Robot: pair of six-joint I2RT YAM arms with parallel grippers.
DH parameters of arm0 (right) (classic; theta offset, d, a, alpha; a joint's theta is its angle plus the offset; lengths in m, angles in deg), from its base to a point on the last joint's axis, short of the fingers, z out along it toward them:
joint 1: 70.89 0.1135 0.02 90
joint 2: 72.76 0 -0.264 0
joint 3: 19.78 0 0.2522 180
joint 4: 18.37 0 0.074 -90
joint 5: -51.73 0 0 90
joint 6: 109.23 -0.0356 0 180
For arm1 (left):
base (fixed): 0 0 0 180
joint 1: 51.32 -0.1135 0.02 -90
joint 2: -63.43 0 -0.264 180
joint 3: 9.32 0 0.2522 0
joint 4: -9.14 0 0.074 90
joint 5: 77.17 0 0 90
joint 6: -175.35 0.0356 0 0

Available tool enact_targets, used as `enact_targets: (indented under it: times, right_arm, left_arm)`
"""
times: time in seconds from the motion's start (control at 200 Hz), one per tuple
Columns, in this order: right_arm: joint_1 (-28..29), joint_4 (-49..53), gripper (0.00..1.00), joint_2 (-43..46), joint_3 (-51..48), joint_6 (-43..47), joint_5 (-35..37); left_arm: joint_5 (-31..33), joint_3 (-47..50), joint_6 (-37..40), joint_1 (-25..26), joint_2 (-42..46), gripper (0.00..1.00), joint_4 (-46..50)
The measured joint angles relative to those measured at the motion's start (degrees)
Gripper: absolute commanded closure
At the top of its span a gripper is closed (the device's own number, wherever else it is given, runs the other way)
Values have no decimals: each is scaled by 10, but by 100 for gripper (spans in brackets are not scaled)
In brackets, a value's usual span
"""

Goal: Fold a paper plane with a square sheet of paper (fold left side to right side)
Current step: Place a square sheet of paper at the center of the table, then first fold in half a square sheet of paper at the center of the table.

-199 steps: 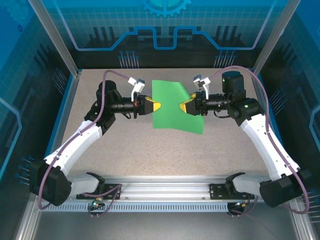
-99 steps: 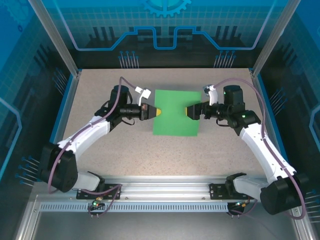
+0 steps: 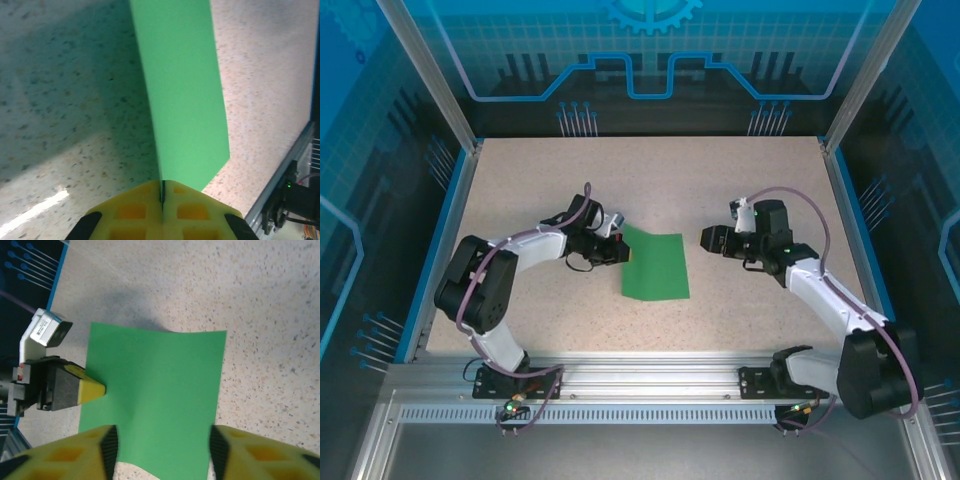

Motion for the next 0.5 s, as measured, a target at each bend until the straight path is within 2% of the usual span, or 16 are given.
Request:
enact_targets:
  times: [0.065,0.22,0.29,0.375,0.5]
  right_arm:
    - [12,-12,68,-20,-7,-12,6]
    - [49,-31,82,-71,-7,-25,25]
    - [62,-33,94,-98,-2,-29,32]
    - [74,-35,99,-136,13,-30,35]
    - [86,-36,100,-185,39,-31,38]
  left_arm:
    - [12,-10,0,0,-3,100,15]
    - [37,-32,2,0,-4,100,44]
    - [45,-37,6,0,-4,100,57]
    - [53,-42,11,0,-4,100,71]
    - [58,-47,13,0,-4,100,85]
